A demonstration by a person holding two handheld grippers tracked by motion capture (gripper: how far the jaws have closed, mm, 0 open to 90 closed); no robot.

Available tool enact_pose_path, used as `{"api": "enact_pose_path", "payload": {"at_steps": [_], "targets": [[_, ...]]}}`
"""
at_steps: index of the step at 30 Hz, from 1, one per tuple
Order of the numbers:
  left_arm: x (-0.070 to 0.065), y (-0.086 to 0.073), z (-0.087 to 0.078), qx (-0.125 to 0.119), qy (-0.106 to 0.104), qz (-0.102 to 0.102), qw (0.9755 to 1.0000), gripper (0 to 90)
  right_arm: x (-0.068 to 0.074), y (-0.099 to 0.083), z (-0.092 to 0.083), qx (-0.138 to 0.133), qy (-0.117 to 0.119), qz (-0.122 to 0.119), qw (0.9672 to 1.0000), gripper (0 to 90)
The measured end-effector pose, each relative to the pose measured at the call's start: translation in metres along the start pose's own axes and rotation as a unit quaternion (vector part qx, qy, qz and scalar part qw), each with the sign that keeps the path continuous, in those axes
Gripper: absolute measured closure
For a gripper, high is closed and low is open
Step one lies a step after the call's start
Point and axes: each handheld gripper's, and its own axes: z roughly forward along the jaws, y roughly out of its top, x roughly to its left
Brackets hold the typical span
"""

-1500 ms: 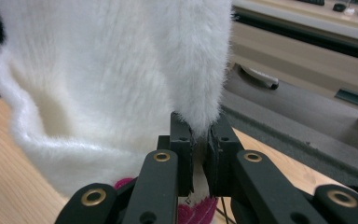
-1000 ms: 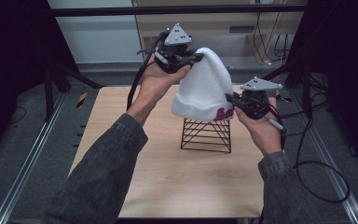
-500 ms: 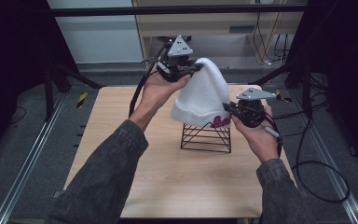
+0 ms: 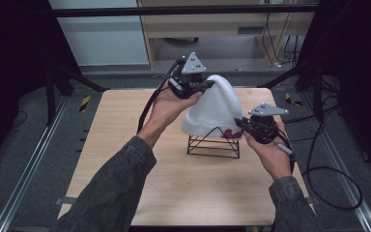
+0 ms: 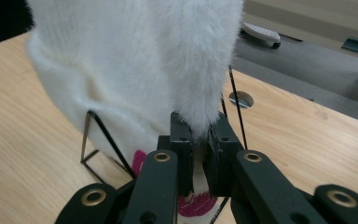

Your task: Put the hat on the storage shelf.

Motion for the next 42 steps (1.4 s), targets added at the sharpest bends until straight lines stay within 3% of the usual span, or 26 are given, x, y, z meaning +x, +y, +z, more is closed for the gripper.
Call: {"api": "enact_pose_path", "payload": {"at_steps": [10, 19, 28, 42], "targets": [[-0.014, -0.013, 0.01, 0.021, -0.018, 0.004, 0.9996, 80.9, -0.004, -0.02, 0.004, 0.022, -0.005, -0.006, 0.9997, 82.9], [-0.023, -0.029, 0.022, 0.037, -0.03, 0.006, 0.9988, 80.8, -0.007, -0.04, 0.008, 0.041, -0.008, 0.002, 0.9991, 82.8], [-0.035, -0.038, 0.035, 0.064, -0.036, 0.02, 0.9971, 80.8, -0.008, -0.061, 0.015, 0.055, -0.005, 0.016, 0.9984, 82.7], [-0.04, -0.047, 0.039, 0.065, -0.045, 0.011, 0.9968, 80.5, -0.005, -0.074, 0.019, 0.063, 0.0, 0.022, 0.9978, 82.3]]}}
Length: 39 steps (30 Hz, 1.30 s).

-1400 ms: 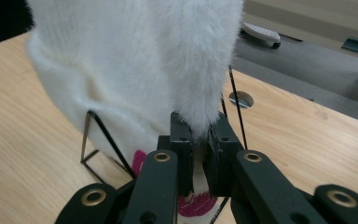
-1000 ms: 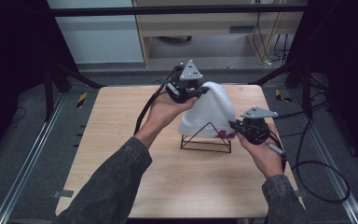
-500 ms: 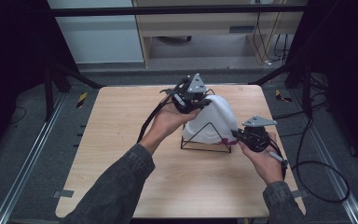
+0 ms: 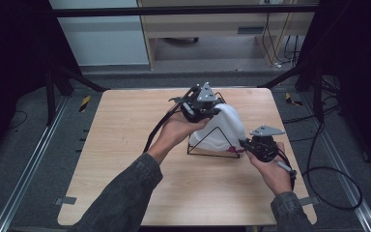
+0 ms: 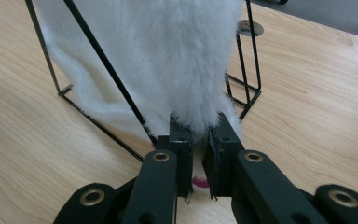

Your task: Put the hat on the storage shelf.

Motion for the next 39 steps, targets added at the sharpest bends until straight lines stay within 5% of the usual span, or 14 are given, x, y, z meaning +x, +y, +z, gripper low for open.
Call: {"api": "enact_pose_path", "payload": {"at_steps": [19, 33, 39], "targets": [[0.003, -0.011, -0.005, -0.004, 0.002, -0.024, 0.9997, 70.0, 0.001, -0.007, -0.002, 0.006, 0.004, 0.001, 1.0, 75.7], [-0.006, -0.011, -0.03, -0.021, 0.017, -0.034, 0.999, 25.1, 0.007, -0.015, -0.032, -0.012, -0.012, 0.005, 0.9998, 52.1], [-0.014, -0.013, -0.038, -0.01, 0.015, -0.03, 0.9994, 16.7, 0.01, -0.016, -0.043, -0.022, -0.015, 0.001, 0.9996, 47.1]]}}
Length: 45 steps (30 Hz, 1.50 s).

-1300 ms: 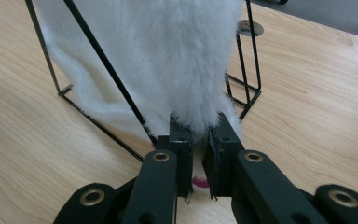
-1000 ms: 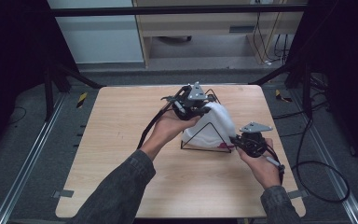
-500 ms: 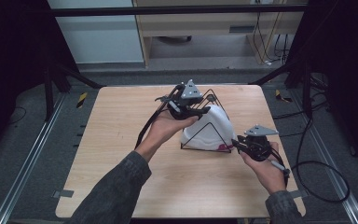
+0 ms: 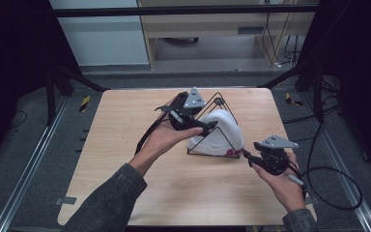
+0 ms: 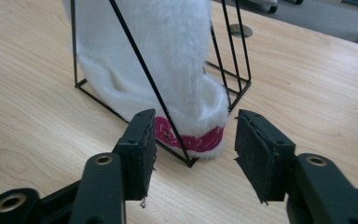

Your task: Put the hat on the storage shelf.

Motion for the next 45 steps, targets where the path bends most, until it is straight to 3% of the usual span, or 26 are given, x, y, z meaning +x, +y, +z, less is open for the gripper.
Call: {"api": "enact_pose_path", "payload": {"at_steps": [7, 21, 31, 45], "targets": [[-0.01, -0.008, -0.012, -0.008, -0.007, -0.007, 0.9999, 12.2, 0.009, 0.002, -0.012, -0.012, 0.001, -0.006, 0.9999, 39.1], [-0.021, -0.028, -0.034, -0.006, -0.004, 0.009, 0.9999, 6.2, 0.02, 0.004, -0.018, -0.022, -0.002, -0.012, 0.9997, 20.0], [-0.02, -0.057, -0.054, -0.012, 0.008, -0.018, 0.9997, 4.1, 0.032, 0.009, -0.017, -0.028, 0.003, -0.03, 0.9992, 11.8], [-0.012, -0.095, -0.079, -0.014, 0.022, -0.049, 0.9985, 4.1, 0.049, 0.022, -0.02, -0.053, 0.014, -0.054, 0.9971, 9.9]]}}
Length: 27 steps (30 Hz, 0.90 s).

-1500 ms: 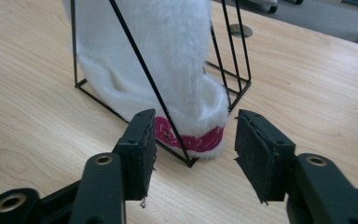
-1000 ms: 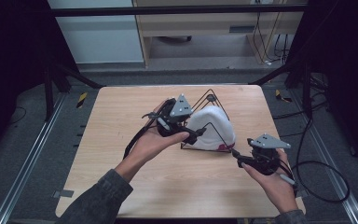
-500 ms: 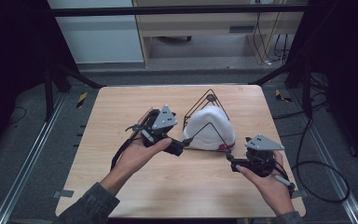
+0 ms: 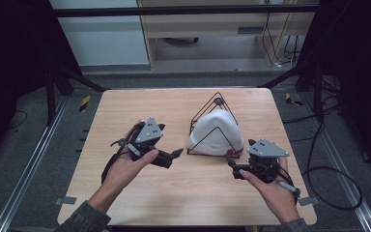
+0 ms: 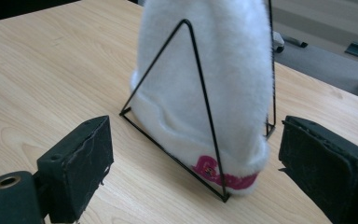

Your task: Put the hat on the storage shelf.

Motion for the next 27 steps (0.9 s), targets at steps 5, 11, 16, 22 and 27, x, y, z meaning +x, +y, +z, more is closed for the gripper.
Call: {"api": "enact_pose_path", "payload": {"at_steps": [5, 11, 16, 22, 27], "targets": [[0.008, -0.013, -0.009, 0.001, 0.008, -0.015, 0.9999, 4.1, 0.008, 0.004, 0.006, 0.002, 0.01, -0.01, 0.9999, 9.0], [0.013, -0.029, -0.02, 0.001, 0.013, -0.027, 0.9996, 4.1, 0.017, 0.012, 0.008, -0.004, 0.018, -0.019, 0.9997, 8.4], [0.016, -0.044, -0.027, 0.005, 0.017, -0.035, 0.9992, 4.1, 0.027, 0.017, 0.01, -0.006, 0.025, -0.032, 0.9991, 8.3], [0.02, -0.059, -0.033, 0.01, 0.021, -0.048, 0.9986, 4.1, 0.038, 0.02, 0.016, -0.001, 0.036, -0.043, 0.9984, 8.3], [0.023, -0.069, -0.038, 0.016, 0.026, -0.052, 0.9982, 4.1, 0.045, 0.022, 0.021, 0.001, 0.044, -0.05, 0.9978, 8.3]]}}
